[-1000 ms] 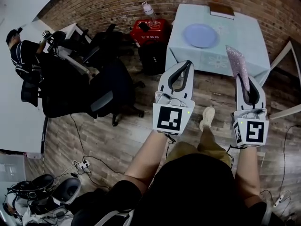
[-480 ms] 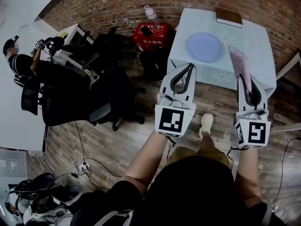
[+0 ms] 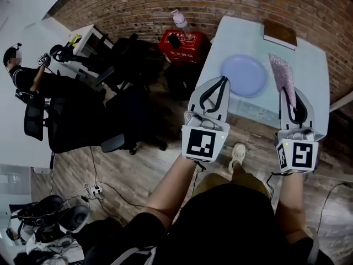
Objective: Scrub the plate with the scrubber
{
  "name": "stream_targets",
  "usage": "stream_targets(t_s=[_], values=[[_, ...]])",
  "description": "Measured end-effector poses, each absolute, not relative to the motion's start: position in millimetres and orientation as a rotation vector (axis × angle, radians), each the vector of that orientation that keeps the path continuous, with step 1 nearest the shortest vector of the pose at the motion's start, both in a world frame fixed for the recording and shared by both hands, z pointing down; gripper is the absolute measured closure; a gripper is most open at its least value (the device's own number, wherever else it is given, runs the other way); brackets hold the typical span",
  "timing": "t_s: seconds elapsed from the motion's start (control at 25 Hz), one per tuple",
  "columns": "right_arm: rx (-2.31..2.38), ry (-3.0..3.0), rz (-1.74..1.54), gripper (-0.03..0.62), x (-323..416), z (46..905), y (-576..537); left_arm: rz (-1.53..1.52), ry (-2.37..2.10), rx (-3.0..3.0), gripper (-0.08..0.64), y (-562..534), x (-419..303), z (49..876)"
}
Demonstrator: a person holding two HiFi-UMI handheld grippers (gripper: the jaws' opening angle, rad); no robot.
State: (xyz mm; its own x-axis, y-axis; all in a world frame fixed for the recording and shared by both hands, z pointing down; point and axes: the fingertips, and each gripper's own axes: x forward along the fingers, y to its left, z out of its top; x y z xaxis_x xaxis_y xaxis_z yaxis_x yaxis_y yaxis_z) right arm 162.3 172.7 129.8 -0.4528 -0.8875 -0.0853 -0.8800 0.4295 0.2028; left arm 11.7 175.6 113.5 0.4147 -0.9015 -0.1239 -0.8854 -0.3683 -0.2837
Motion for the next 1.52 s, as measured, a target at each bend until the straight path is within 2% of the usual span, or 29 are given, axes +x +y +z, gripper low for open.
stream_targets(t_s=[0.56,1.0,1.52], values=[[1.466,-2.717,-0.242,0.503,162.8,149.9,-3.1,-0.216,1.657,-2.355,0.534,12.2,18.5,145.2],[1.468,-2.726,-0.158,0.502,143.1,160.1,-31.8,-0.278,1.613,-2.411,0.534,-24.3,4.4,160.7],[1.665,-2.493,-0.041,0.502,89.1,199.4,-82.7,-0.329,1.355,-2.687,0.534,-100.9,-37.7,224.6]])
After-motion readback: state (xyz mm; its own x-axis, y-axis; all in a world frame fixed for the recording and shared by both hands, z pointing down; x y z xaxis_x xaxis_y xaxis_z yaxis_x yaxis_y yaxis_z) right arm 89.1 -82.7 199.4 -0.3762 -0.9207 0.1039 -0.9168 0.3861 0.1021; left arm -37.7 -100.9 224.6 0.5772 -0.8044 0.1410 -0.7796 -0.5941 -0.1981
